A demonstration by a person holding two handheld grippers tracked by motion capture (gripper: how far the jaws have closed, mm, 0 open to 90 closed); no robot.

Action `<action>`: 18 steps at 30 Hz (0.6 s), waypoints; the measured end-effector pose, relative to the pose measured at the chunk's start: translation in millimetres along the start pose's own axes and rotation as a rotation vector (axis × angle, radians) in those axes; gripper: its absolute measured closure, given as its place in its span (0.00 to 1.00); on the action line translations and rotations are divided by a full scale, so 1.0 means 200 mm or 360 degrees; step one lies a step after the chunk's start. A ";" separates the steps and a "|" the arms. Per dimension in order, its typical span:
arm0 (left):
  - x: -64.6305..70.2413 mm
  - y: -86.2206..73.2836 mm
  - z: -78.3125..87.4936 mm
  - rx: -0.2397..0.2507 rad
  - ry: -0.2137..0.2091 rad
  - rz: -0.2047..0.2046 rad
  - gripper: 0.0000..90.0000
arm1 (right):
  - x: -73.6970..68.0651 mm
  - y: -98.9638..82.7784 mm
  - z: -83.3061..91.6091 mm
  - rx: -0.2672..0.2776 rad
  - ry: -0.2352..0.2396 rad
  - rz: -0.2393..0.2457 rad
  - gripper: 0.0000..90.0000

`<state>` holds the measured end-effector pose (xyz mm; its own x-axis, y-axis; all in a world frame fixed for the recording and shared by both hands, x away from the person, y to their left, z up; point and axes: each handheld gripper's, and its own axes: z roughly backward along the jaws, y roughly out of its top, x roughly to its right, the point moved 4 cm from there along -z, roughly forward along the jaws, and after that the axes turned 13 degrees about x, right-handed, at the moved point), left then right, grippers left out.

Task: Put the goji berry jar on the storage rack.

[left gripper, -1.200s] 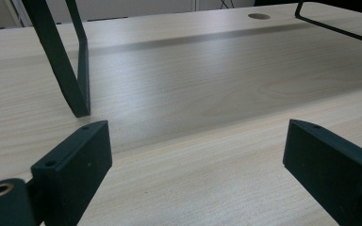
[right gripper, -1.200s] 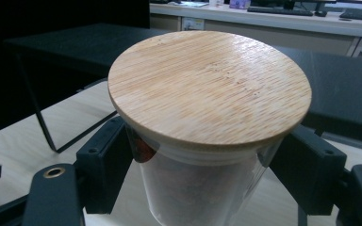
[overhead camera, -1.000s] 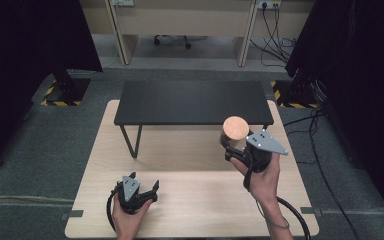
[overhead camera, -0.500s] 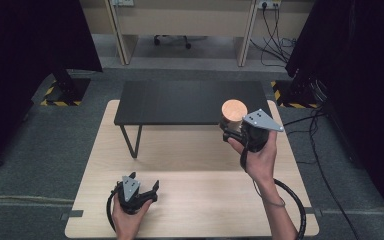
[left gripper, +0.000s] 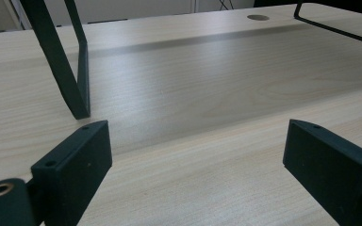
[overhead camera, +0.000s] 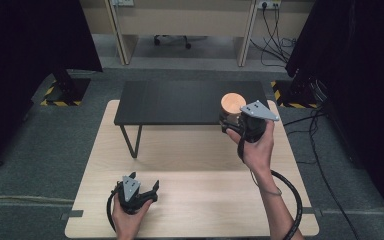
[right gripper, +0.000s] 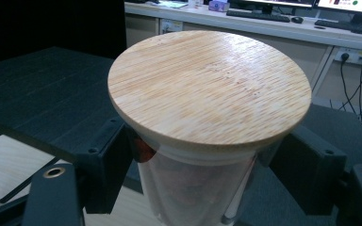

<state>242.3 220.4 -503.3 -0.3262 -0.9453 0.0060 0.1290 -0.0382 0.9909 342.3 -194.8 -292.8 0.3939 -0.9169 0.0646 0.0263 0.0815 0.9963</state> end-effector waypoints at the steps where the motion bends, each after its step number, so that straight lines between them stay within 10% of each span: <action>1: 0.00 0.00 0.00 0.0000 0.0000 -0.0003 0.09 | 0.00 0.01 -0.01 0.0000 -0.0004 0.0003 0.29; 18: 0.00 0.00 0.00 0.0001 -0.0003 -0.0006 0.09 | -0.01 0.09 -0.26 -0.0095 -0.0043 0.0040 0.29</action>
<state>242.1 220.2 -503.3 -0.3282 -0.9446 0.0028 0.1272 -0.0412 0.9910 390.7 -171.9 -277.3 0.3700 -0.9244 0.0920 0.0716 0.1271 0.9893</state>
